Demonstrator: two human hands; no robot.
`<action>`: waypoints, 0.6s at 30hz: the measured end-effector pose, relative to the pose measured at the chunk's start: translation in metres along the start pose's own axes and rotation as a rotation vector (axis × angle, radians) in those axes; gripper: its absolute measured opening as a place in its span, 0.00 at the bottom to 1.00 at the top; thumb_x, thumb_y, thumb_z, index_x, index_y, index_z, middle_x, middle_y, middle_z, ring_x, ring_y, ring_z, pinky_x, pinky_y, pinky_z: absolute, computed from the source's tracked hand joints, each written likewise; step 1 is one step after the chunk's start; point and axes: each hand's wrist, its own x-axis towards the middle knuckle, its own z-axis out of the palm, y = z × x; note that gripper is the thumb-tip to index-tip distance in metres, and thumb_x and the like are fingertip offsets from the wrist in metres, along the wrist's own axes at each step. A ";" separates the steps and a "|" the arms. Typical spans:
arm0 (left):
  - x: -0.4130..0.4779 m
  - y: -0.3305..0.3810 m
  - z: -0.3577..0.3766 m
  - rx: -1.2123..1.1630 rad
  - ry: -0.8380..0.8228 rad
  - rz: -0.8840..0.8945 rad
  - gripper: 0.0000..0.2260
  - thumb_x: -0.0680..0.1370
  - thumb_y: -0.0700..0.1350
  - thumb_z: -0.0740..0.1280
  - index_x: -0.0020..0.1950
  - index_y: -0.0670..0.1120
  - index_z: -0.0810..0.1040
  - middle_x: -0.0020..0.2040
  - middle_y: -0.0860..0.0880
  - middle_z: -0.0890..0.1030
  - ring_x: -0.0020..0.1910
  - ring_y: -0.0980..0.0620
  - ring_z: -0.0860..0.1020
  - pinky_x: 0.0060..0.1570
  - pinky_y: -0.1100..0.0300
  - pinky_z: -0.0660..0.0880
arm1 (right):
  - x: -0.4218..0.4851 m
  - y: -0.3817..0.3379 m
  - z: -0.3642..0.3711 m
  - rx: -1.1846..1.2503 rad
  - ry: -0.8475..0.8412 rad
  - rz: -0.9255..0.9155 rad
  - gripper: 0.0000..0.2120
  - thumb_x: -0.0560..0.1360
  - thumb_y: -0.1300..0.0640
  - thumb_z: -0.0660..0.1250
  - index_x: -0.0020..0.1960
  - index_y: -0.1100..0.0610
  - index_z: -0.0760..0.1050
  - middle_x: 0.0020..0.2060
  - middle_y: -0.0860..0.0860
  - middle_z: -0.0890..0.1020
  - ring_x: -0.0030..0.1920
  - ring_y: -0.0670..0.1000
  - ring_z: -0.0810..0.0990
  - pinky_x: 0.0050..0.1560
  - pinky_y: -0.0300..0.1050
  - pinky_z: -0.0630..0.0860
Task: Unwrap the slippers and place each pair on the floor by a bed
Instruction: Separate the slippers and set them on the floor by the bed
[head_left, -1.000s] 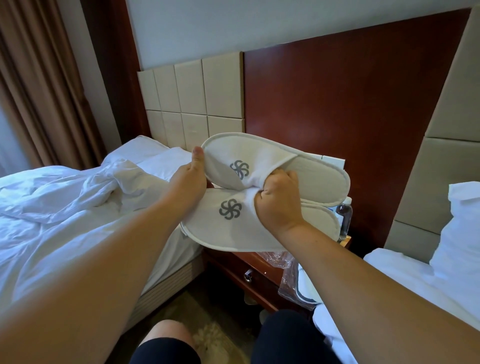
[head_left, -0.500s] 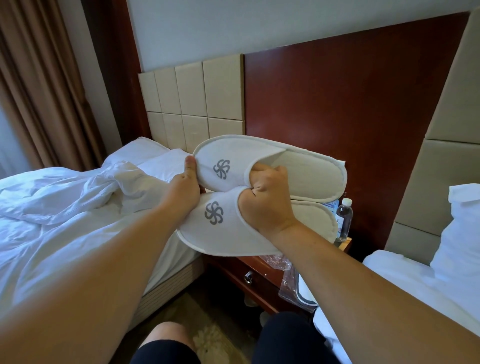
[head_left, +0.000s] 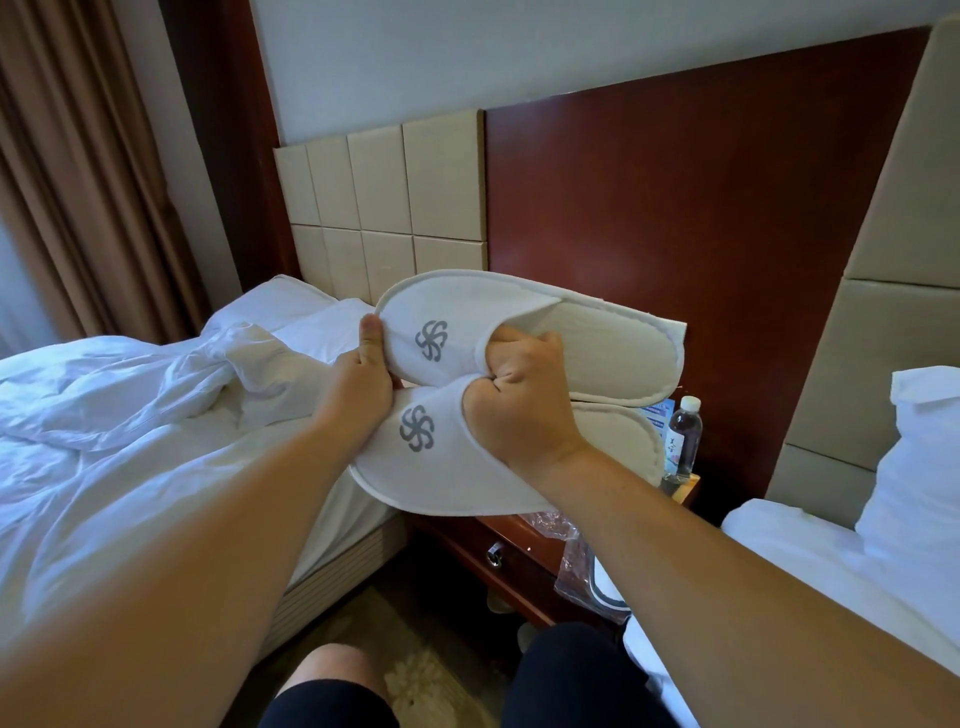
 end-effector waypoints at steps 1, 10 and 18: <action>0.002 -0.001 -0.002 0.007 -0.002 0.000 0.35 0.75 0.72 0.43 0.28 0.48 0.72 0.21 0.54 0.75 0.31 0.49 0.76 0.37 0.55 0.69 | 0.000 0.000 0.001 0.017 -0.010 0.010 0.08 0.60 0.64 0.57 0.29 0.60 0.75 0.32 0.47 0.81 0.32 0.51 0.73 0.47 0.51 0.66; -0.001 0.009 -0.025 0.253 0.042 0.286 0.19 0.76 0.48 0.68 0.65 0.56 0.69 0.62 0.54 0.70 0.56 0.53 0.74 0.49 0.59 0.71 | 0.017 0.023 0.000 -0.522 -0.297 0.050 0.08 0.70 0.60 0.63 0.34 0.50 0.69 0.41 0.48 0.68 0.45 0.53 0.63 0.46 0.49 0.56; -0.041 0.064 -0.028 0.719 -0.451 1.023 0.34 0.68 0.45 0.72 0.72 0.59 0.66 0.76 0.56 0.59 0.75 0.54 0.52 0.68 0.55 0.53 | 0.015 0.013 -0.002 -0.547 -0.375 -0.012 0.08 0.73 0.59 0.64 0.42 0.49 0.79 0.37 0.46 0.79 0.44 0.55 0.78 0.44 0.45 0.63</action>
